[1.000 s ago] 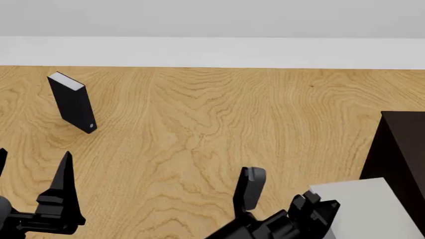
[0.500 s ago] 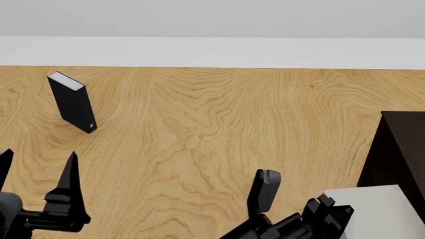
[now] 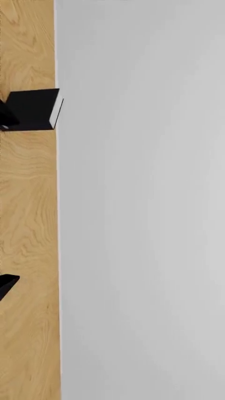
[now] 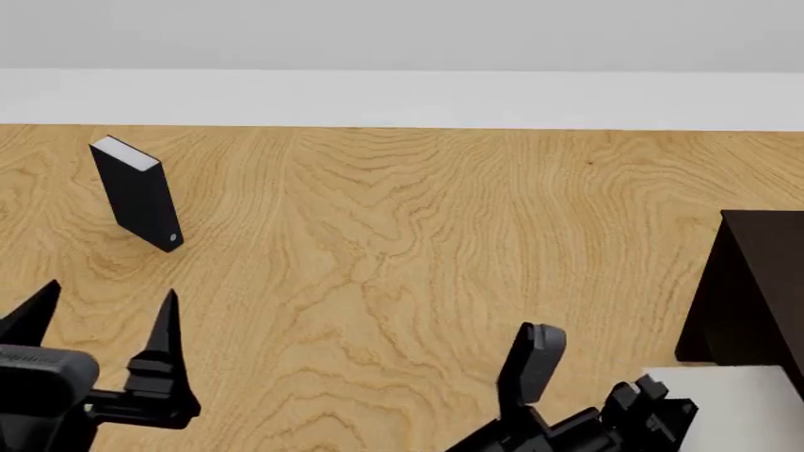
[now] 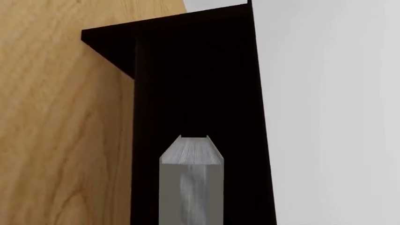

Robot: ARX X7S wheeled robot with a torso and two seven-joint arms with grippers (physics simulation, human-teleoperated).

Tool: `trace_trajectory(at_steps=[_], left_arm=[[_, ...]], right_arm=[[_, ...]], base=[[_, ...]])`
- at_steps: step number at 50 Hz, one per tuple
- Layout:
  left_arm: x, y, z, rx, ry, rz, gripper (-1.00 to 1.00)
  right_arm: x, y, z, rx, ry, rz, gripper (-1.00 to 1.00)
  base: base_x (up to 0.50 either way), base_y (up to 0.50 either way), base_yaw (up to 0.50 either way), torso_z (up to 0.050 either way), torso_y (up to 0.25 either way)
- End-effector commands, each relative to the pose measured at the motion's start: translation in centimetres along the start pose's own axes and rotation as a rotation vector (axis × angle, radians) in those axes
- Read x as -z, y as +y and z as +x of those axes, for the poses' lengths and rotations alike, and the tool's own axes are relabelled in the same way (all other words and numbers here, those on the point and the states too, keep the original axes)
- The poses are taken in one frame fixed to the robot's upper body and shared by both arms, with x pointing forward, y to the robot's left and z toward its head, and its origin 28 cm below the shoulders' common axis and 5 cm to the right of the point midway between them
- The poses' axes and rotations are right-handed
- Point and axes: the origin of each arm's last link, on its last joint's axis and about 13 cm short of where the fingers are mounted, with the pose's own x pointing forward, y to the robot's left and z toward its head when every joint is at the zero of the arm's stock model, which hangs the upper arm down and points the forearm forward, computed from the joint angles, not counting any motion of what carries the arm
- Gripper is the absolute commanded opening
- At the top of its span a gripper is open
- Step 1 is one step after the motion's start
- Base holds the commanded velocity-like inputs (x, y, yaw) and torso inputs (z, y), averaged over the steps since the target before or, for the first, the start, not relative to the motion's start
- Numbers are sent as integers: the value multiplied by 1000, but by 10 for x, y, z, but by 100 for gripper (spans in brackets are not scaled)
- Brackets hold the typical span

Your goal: Pick up the book on the right and place it on the cabinet shelf.

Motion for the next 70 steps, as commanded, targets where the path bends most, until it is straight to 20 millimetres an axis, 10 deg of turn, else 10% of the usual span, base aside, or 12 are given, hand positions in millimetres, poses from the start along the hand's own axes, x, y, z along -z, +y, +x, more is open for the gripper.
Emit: trace_trajectory(at_steps=[1,70], left_arm=[[5,0,4,-4,15,17,100],[27,-10,25,13,68,91,100]], right_arm=[[5,-9,16,142,-27,-89,-100],[43,-2,56,164,-24,-183,-100]], base=[[0,0,0,0,10],[0,0,0,0,1]])
